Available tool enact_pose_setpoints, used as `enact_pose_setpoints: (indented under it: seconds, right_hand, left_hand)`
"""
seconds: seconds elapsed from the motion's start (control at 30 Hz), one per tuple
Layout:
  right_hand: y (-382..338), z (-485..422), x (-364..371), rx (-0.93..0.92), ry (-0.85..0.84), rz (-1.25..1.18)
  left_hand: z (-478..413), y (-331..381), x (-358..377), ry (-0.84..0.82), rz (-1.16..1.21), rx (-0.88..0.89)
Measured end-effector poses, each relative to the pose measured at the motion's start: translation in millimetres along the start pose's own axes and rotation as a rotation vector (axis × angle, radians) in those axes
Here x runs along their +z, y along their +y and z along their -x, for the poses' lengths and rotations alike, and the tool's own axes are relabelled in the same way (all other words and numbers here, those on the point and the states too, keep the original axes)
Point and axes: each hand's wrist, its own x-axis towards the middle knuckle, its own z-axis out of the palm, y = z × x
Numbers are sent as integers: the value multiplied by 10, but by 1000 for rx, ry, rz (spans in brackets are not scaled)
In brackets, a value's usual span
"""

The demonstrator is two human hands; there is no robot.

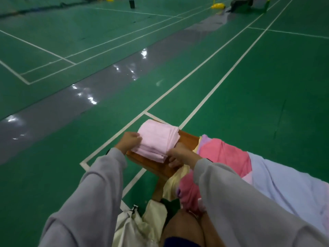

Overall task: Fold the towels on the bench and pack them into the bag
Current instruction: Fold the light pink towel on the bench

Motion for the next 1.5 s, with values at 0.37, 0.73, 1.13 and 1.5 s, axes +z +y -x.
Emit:
enact_pose_setpoints:
  seconds: [0.37,0.73,1.13,1.5]
  right_hand:
    - [-166,-183,21,-119,277,179]
    - [-262,89,89,-25,18,164]
    - [-369,-147,175,11,297,-372]
    - [-402,-46,155,52,139,-465]
  left_hand:
    - [-358,-154,84,81,-299,-60]
    - [-256,-246,27,111,-245,-29]
    - [-403,-309,90,54,-67,-80]
    - [-33,-119,-73,-477,498,-273]
